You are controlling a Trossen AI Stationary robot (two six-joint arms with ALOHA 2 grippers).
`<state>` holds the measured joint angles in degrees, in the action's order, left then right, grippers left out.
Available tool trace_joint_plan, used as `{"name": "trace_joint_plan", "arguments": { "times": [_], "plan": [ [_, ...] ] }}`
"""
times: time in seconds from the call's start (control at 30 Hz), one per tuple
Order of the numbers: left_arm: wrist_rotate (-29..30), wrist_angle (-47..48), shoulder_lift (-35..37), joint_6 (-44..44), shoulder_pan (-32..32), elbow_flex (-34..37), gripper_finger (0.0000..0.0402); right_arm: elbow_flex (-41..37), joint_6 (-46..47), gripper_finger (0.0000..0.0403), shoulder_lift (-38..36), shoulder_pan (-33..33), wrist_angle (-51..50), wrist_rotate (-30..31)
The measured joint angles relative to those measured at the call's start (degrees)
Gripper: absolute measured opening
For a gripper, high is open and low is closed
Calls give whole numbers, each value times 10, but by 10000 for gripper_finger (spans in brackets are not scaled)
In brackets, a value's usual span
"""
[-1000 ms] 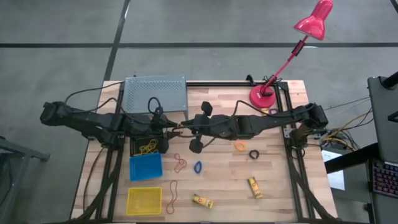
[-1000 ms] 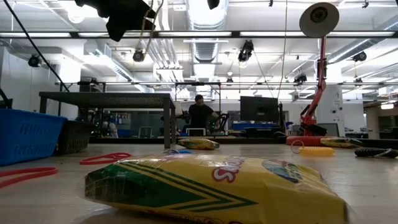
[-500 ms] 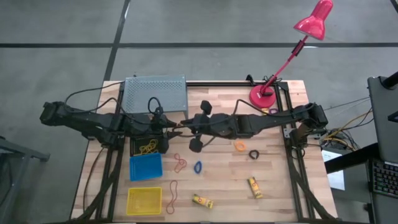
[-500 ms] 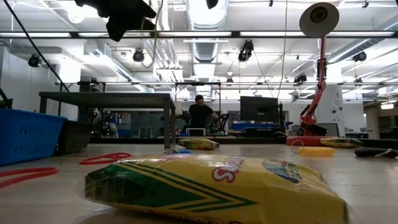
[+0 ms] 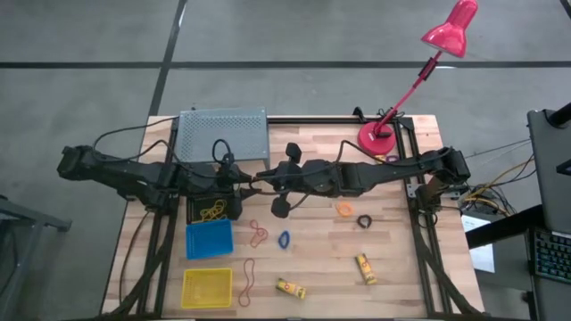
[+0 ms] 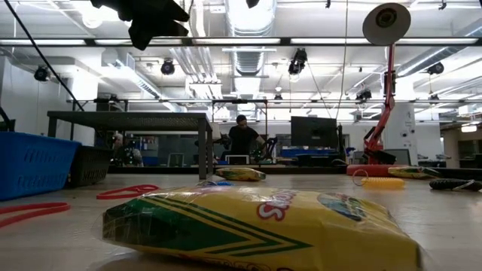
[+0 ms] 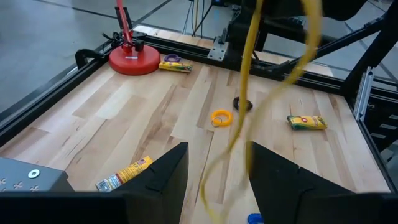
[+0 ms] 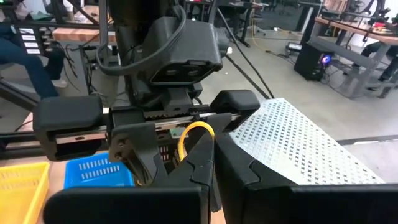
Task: Pick & Place Office Desk Supplies
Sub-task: Put the yellow rubber band in the black bin
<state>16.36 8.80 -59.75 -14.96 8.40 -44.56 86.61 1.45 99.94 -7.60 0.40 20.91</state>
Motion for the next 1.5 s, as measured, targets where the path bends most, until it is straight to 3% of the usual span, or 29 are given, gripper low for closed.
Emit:
{"name": "trace_joint_plan", "arguments": {
  "times": [0.5, 1.0, 1.5],
  "plan": [
    [2, 0, 0, 0, 0, 0, 158, 0, -2, 8, 0, 1, 0, -18],
    [1, 0, 0, -2, 0, 0, 8, 0, -2, 8, 0, 0, 5, -34],
    [1, 0, 0, -2, 0, 0, 1, 0, -8, 8, 0, 0, 3, -39]
  ]
}}
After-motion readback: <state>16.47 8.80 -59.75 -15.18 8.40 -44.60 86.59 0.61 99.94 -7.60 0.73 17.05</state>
